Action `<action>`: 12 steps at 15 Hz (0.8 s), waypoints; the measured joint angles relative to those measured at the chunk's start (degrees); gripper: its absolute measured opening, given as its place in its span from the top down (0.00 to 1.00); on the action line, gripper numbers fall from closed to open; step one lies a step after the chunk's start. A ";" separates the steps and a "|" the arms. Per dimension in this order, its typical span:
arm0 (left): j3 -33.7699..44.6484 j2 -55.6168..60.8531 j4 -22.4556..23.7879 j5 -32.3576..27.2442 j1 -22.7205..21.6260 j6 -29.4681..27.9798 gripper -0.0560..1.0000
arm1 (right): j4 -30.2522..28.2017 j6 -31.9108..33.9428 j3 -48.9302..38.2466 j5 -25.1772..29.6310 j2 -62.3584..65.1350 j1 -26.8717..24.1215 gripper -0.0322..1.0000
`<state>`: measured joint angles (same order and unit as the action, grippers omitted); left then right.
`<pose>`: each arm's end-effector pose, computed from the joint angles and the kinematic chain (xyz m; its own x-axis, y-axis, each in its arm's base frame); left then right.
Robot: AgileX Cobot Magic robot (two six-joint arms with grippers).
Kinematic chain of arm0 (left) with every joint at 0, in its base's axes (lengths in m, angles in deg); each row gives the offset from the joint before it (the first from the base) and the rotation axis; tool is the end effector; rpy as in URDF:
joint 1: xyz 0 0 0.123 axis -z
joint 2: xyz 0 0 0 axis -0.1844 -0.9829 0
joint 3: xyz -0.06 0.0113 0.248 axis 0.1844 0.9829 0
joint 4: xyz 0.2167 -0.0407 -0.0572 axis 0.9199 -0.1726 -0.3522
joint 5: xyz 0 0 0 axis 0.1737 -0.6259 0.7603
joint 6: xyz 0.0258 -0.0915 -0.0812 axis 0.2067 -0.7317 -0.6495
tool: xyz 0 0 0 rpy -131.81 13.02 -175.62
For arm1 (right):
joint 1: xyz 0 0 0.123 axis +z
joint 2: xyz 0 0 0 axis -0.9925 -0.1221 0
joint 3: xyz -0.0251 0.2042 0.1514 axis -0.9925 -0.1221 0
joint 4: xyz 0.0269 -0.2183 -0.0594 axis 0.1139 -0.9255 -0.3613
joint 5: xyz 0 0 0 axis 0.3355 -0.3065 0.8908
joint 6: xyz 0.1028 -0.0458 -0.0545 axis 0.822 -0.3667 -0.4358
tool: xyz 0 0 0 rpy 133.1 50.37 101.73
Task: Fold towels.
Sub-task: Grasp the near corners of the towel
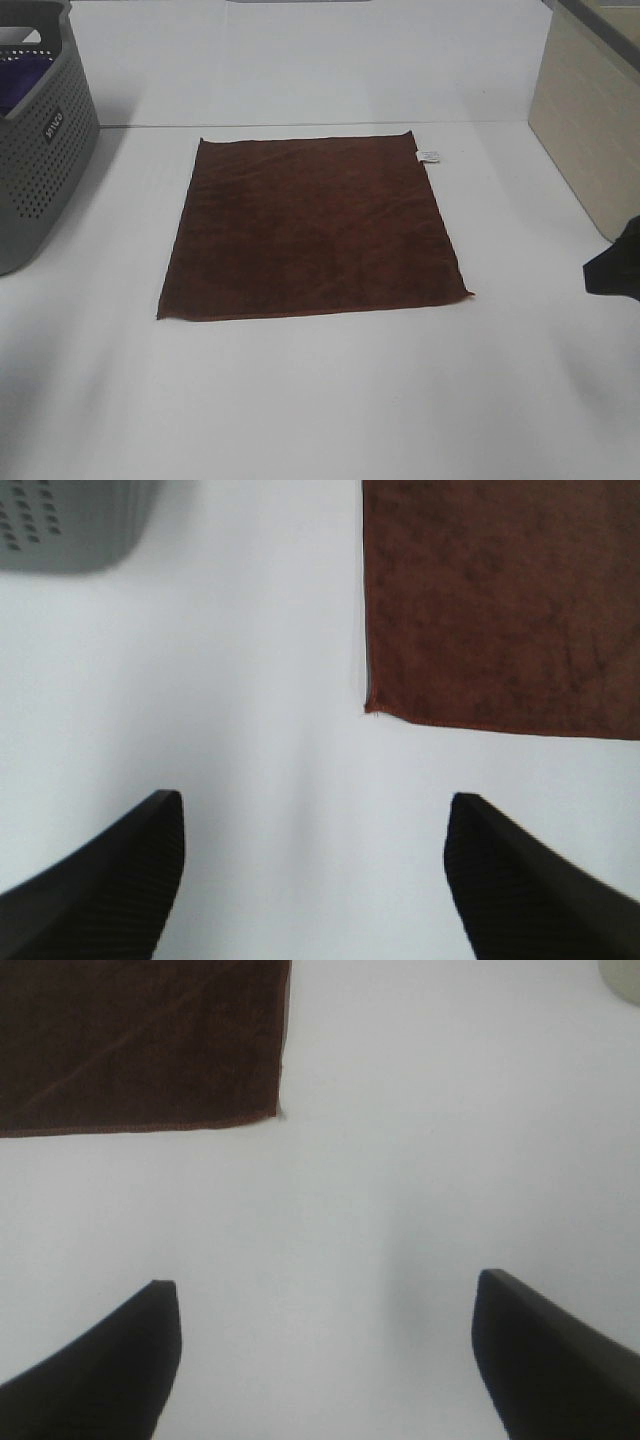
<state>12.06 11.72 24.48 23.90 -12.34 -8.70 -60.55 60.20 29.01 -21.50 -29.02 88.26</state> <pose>0.1876 -0.0284 0.2022 -0.7783 -0.3099 -0.5461 -0.0917 0.9165 -0.3895 0.1863 0.0315 0.1966 -0.8026 -0.0125 -0.5964 -0.1101 0.9857 0.1274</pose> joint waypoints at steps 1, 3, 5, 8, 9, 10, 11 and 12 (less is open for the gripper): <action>0.00 -4.35 -3.15 0.06 0.00 2.35 0.29 | 1.15 0.00 1.20 0.17 -3.84 0.00 0.24; 0.00 -10.83 -9.11 0.17 0.00 7.22 0.29 | 2.75 0.00 4.81 1.20 -9.34 0.00 0.24; 0.00 -18.62 -16.33 0.34 0.00 13.75 0.29 | 4.07 0.00 10.60 4.41 -16.39 0.00 0.24; -1.32 -31.05 -29.97 0.46 0.00 25.38 0.29 | 5.16 -2.06 21.49 11.29 -31.00 -0.46 0.27; -2.46 -33.35 -32.54 0.46 0.00 27.90 0.29 | 7.45 -3.84 22.92 12.26 -33.92 -1.72 0.28; -3.15 -34.61 -33.92 0.46 0.00 29.34 0.29 | 9.28 -5.50 23.66 12.49 -35.64 -2.75 0.28; -4.53 -36.73 -36.15 0.46 0.00 31.74 0.29 | 14.55 -10.26 24.47 12.78 -37.87 -5.39 0.30; -6.13 -38.96 -38.04 0.29 0.00 33.80 0.29 | 20.68 -15.58 24.81 13.35 -39.76 -7.68 0.31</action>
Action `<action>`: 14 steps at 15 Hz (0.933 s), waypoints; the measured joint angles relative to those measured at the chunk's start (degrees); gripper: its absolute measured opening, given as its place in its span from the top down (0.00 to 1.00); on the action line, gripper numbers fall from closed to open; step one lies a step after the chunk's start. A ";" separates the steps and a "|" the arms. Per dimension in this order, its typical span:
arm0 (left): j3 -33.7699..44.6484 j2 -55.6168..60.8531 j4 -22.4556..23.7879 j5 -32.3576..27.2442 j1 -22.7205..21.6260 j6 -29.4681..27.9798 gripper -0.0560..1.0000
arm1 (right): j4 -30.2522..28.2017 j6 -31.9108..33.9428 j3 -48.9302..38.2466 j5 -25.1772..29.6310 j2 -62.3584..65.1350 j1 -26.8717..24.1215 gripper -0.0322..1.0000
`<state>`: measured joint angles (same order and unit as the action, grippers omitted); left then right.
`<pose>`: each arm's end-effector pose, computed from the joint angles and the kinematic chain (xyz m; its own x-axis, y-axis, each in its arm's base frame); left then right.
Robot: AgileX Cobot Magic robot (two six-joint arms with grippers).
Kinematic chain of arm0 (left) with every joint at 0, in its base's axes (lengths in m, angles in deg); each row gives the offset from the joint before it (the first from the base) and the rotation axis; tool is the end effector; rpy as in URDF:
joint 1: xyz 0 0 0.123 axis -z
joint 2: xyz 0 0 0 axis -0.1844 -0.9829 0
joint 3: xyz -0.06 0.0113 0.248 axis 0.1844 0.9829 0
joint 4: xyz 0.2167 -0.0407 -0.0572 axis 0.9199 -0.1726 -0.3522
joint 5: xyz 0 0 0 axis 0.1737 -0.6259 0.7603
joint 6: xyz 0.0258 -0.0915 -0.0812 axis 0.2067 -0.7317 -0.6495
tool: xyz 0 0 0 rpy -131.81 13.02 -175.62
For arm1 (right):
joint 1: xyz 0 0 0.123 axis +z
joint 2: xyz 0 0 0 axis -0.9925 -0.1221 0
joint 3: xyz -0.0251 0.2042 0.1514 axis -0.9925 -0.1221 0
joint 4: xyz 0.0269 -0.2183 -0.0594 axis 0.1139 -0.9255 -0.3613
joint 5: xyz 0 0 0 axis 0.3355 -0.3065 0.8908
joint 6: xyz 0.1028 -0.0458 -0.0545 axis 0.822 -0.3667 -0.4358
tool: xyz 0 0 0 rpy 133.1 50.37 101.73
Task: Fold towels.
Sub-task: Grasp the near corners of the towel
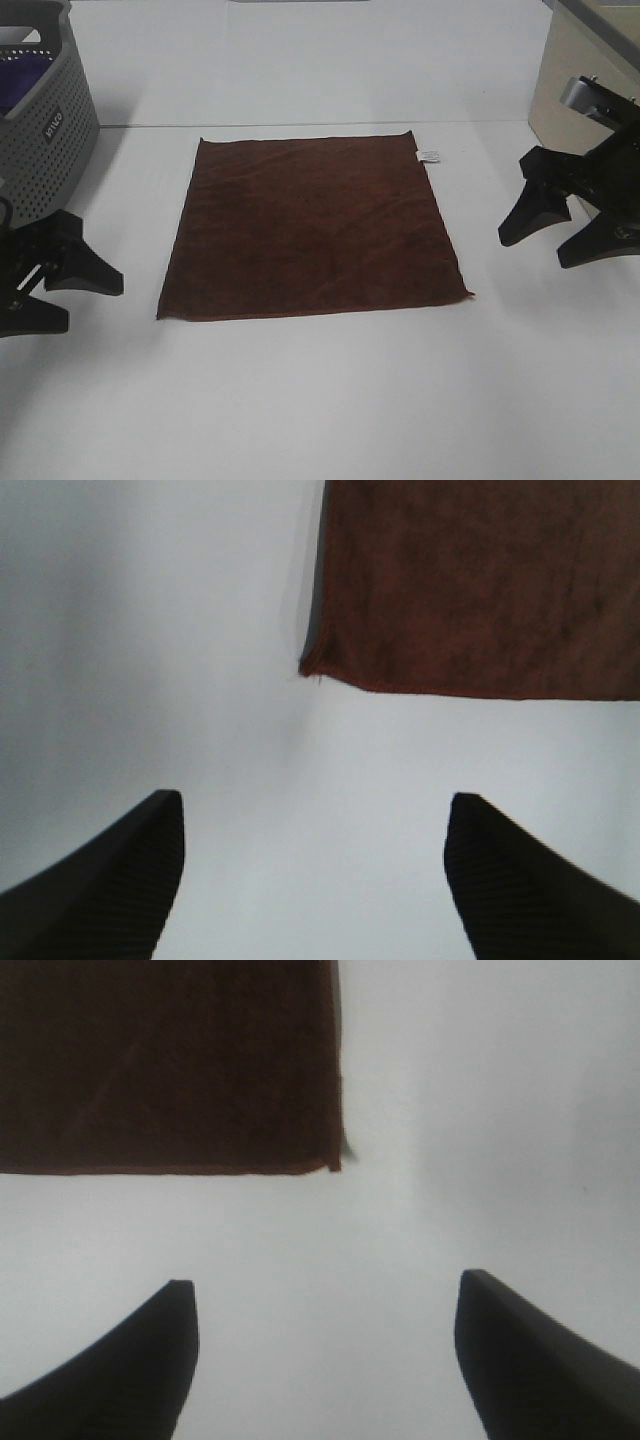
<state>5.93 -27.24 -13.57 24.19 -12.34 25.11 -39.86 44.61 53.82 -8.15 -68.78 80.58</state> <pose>0.2558 -0.0551 0.1031 -0.9180 -0.3523 -0.1823 -0.1919 0.7965 -0.5734 0.2919 0.0365 0.1433 -0.9738 0.0717 -0.2157 -0.0176 0.9223 0.3860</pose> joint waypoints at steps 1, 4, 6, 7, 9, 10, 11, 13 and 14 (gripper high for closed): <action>-2.01 -2.12 -1.78 -0.46 0.00 1.89 0.29 | 5.61 -5.04 0.06 0.29 -1.95 -1.60 0.31; -9.28 -9.63 -4.70 -4.81 0.00 4.64 0.29 | 12.03 -12.49 2.41 0.63 -8.59 -2.18 0.32; -13.92 -14.21 -4.81 -6.76 0.00 4.58 0.29 | 12.32 -14.04 5.84 2.01 -13.75 -2.18 0.32; -15.64 -16.10 -4.76 -7.28 0.00 4.47 0.29 | 12.32 -14.15 7.68 2.75 -15.76 -2.18 0.32; -19.02 -19.94 -4.76 -8.14 0.00 4.35 0.29 | 12.32 -14.27 11.63 4.53 -19.19 -2.23 0.32; -20.51 -21.37 -4.76 -8.94 0.00 4.30 0.29 | 12.32 -14.27 13.46 5.39 -20.80 -2.23 0.32; -22.00 -22.98 -4.81 -9.45 0.00 4.30 0.29 | 12.32 -14.27 14.84 5.96 -22.29 -2.23 0.32; -23.66 -25.32 -4.81 -9.45 0.80 3.72 0.29 | 12.32 -14.27 16.96 6.47 -24.98 -2.23 0.32; -24.01 -25.95 -4.81 -9.45 1.26 3.67 0.29 | 12.38 -14.27 17.65 6.59 -26.24 -2.23 0.32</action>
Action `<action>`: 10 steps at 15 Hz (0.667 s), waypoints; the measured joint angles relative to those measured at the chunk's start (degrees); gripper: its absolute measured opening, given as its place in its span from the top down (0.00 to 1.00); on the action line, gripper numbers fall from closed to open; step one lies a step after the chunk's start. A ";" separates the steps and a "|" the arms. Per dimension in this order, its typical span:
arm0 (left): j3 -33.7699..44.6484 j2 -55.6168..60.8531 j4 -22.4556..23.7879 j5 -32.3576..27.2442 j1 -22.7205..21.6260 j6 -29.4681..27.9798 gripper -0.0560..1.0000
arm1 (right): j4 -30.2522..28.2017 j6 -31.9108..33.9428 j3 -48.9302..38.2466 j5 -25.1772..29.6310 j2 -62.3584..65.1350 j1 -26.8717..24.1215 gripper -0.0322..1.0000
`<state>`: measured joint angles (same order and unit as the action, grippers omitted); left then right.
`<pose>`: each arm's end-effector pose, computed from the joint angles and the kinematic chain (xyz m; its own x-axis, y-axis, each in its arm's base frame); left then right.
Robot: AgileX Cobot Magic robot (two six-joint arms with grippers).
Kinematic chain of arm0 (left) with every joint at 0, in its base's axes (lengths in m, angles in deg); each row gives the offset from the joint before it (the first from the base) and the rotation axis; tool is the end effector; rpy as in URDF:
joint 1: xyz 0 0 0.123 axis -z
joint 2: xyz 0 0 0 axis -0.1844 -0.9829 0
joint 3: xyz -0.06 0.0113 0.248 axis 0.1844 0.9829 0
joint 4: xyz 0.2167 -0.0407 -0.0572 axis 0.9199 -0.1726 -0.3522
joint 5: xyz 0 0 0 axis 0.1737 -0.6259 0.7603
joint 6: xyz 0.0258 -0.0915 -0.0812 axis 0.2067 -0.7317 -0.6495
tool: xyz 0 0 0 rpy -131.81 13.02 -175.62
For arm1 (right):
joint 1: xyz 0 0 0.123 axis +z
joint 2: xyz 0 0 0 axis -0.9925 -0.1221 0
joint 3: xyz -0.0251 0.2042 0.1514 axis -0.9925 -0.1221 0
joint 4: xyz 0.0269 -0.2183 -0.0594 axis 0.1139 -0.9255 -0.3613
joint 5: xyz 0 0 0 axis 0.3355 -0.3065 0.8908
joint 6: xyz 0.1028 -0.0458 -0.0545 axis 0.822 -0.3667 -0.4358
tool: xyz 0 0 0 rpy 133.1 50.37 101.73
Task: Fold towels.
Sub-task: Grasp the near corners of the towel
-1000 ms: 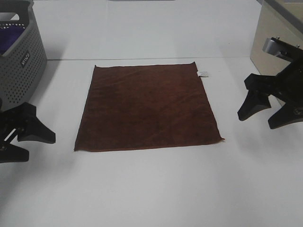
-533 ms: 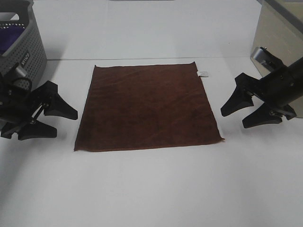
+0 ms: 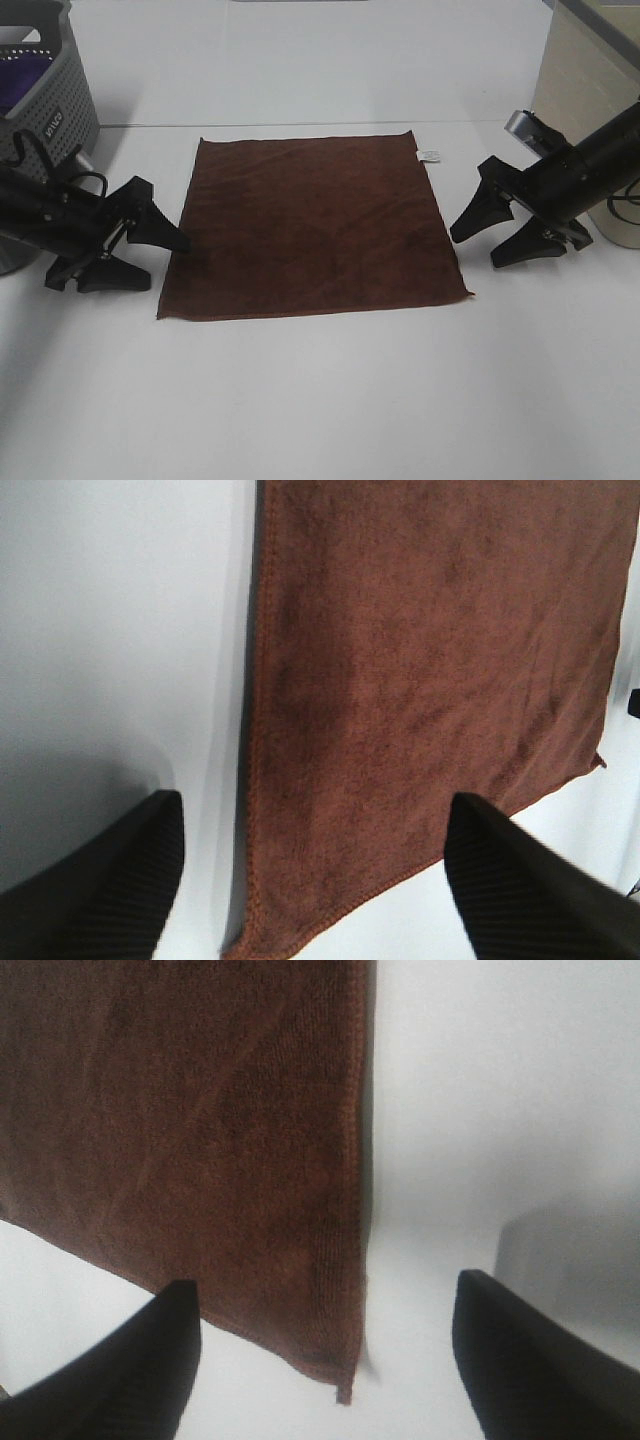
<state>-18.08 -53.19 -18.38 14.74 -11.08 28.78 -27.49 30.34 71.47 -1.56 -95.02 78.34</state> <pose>0.3415 -0.0776 0.0563 -0.9542 -0.2869 -0.0852 -0.1533 0.7131 -0.6841 0.3567 0.0416 0.0691 -0.9948 0.0090 -0.1012 -0.0489 0.8307 0.5546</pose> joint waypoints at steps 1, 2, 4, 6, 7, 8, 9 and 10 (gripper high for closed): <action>-1.26 -1.49 -0.57 -0.92 1.60 -0.17 0.29 | 0.34 0.00 0.52 0.06 -1.03 0.00 0.32; -2.23 -2.41 -1.20 -1.38 2.69 -0.17 0.29 | 1.09 0.00 0.86 0.29 -2.06 0.00 0.32; -4.41 -3.90 -1.95 -1.55 4.64 -0.86 0.29 | 3.55 0.00 1.43 1.20 -3.38 0.11 0.32; -5.90 -4.87 -2.41 -1.66 6.13 -1.78 0.29 | 5.39 -0.17 1.89 1.20 -4.41 1.89 0.32; -6.53 -5.27 -2.52 -1.66 6.76 -2.06 0.29 | 6.47 -0.23 2.46 1.43 -5.10 3.09 0.33; -6.88 -5.39 -2.64 -1.66 7.33 -2.29 0.30 | 7.51 -0.23 3.15 1.55 -5.90 4.13 0.35; -6.88 -5.61 -2.58 -1.32 7.51 -2.41 0.35 | 8.08 -0.23 3.38 1.38 -6.42 4.93 0.41; -6.88 -5.90 -2.18 -1.03 7.56 -3.09 0.46 | 8.08 -0.11 3.44 1.03 -6.70 5.21 0.50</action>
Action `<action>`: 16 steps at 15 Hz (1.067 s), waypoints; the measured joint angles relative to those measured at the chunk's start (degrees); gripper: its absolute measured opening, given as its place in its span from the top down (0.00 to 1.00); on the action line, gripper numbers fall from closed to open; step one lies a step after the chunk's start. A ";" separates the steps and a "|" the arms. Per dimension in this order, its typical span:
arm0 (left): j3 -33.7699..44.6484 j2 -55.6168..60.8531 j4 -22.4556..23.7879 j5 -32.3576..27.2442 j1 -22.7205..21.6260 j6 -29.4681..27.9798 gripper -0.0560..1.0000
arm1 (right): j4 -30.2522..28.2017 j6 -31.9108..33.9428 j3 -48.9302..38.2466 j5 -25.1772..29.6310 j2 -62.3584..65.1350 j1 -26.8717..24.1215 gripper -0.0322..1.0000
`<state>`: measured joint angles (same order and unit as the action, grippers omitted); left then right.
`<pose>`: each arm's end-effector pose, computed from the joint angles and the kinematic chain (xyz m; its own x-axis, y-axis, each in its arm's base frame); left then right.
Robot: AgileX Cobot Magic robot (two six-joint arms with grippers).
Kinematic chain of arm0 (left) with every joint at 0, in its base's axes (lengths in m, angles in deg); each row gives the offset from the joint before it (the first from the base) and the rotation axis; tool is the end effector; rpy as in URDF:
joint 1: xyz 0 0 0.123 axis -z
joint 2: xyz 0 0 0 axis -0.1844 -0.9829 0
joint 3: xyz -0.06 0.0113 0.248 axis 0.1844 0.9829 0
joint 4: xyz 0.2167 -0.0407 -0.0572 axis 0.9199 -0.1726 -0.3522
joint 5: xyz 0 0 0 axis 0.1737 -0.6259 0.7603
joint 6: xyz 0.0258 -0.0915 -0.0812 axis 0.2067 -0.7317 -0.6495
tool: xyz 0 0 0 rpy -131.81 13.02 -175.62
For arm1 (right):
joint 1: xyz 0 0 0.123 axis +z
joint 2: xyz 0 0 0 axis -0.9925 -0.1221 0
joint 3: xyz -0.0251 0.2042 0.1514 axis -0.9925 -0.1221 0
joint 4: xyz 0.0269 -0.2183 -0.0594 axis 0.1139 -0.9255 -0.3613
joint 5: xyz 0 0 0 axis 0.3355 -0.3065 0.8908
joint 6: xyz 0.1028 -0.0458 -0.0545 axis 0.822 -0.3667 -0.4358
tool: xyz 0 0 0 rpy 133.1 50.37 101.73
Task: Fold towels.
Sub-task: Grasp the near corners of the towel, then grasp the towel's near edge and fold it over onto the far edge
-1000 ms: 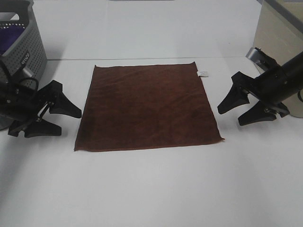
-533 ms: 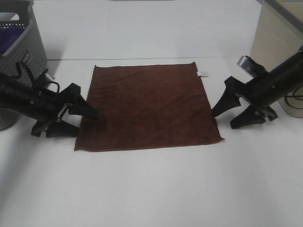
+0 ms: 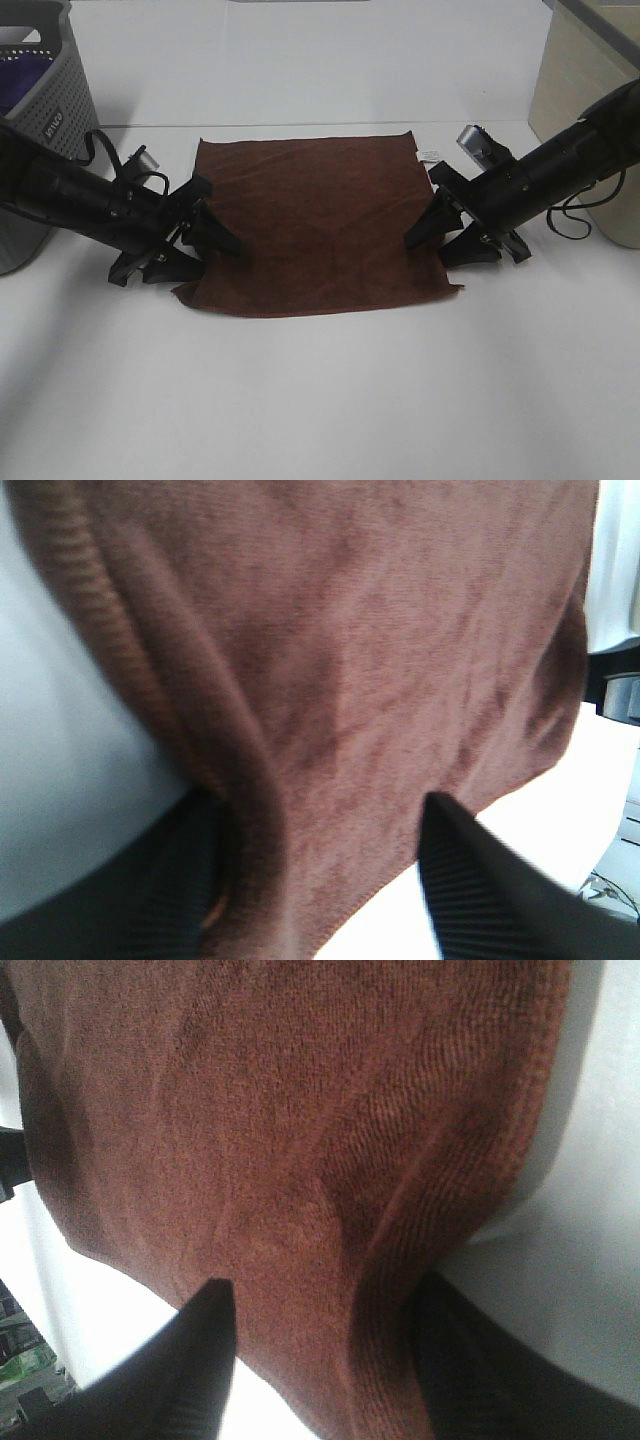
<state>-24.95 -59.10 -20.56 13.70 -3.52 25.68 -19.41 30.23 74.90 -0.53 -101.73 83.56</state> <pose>0.3530 -0.1274 0.0444 -0.9742 -0.2205 -0.0473 -0.1213 0.6889 -0.7146 0.3642 0.0842 0.0458 -0.9992 0.0166 -0.0361 -0.0105 0.7650 0.6440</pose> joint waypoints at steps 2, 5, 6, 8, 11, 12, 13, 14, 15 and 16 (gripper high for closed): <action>0.00 -0.63 1.38 1.32 0.00 -0.69 0.74 | -0.69 0.17 0.00 -1.15 -0.57 0.00 0.76; 0.06 -0.69 3.09 1.72 0.06 -2.18 0.94 | -1.60 1.60 0.00 -1.72 -0.69 0.00 0.97; 0.17 0.52 7.91 1.60 0.06 -6.42 0.94 | -4.13 3.38 0.00 -1.32 0.11 0.00 0.97; 1.72 2.35 12.43 1.60 0.17 -10.83 0.94 | -6.76 6.42 -0.97 0.23 1.89 0.06 0.97; 8.37 6.42 13.29 1.32 0.34 -12.15 0.94 | -7.73 7.85 -7.73 0.57 4.87 0.17 0.97; 11.06 7.68 13.18 1.09 0.34 -12.20 0.94 | -7.68 7.91 -11.23 0.34 6.65 0.17 0.97; 14.21 9.00 13.01 0.92 0.40 -12.38 0.94 | -7.56 7.91 -14.44 0.17 8.37 0.17 0.97; 17.02 10.20 12.89 0.74 0.52 -12.43 0.94 | -7.51 7.91 -17.76 0.06 9.85 0.17 0.97; 18.91 10.94 12.83 0.34 0.52 -12.43 0.94 | -7.51 7.91 -20.17 -0.17 10.89 0.29 0.97; 19.82 11.29 12.83 0.11 0.52 -12.49 0.94 | -7.51 7.91 -21.37 -0.17 11.52 0.40 0.97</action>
<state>-5.13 -47.81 -7.72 13.82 -3.01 13.19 -26.91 38.14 53.53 -0.70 -90.21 83.96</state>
